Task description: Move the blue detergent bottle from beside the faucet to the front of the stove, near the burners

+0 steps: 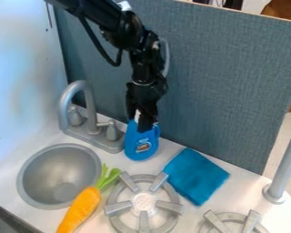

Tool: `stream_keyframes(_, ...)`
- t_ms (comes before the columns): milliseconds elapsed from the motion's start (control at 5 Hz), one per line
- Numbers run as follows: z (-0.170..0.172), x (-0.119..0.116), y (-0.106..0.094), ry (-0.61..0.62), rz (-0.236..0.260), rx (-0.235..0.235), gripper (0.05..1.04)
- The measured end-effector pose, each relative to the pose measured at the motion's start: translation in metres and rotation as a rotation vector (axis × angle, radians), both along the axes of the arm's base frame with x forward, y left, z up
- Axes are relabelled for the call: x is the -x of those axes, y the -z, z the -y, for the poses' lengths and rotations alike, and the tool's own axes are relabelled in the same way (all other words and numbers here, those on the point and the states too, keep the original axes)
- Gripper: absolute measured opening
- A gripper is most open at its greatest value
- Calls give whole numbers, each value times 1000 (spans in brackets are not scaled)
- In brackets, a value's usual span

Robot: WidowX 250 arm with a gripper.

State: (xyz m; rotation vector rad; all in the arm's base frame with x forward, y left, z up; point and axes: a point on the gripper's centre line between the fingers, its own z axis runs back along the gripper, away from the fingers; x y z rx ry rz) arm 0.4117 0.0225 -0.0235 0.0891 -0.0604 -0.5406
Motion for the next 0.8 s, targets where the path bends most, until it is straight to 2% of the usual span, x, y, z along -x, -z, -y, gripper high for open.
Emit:
stream_keyframes(200,-1,3,-6,0,-11,39,655)
stream_keyframes(400,-15,0,-40,-40,45,67,485)
stream_keyframes(600,-18,12,-76,-46,120,87,484)
stream_keyframes(800,-16,32,-90,-35,147,91,484)
